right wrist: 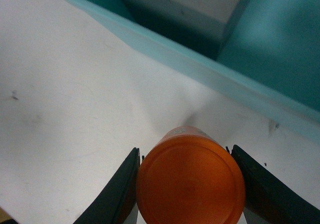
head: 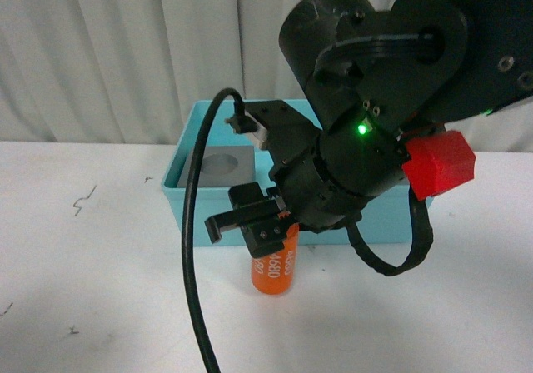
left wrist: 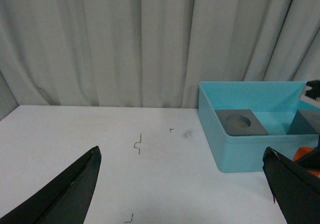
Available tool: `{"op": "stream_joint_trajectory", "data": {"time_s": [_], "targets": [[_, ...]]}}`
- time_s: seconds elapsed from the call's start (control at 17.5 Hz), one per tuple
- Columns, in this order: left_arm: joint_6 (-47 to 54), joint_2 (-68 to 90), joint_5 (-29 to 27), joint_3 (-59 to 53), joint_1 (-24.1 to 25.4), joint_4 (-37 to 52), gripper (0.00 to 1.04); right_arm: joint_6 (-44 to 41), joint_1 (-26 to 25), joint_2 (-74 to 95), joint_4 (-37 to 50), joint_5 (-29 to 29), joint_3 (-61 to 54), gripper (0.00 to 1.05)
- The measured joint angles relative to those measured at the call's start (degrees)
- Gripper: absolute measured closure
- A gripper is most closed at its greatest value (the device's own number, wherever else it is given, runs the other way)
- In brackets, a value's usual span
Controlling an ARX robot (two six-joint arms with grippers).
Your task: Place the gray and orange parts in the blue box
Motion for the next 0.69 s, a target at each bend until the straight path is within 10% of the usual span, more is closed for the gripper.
{"op": "stream_joint_trajectory", "data": {"time_s": [0.69], "targets": [[0.0, 0.0, 0.0, 0.0, 0.0, 0.0, 0.07, -4.7, -11.6, -5.2, -7.9, -2.6, 16.4, 0.57]]}}
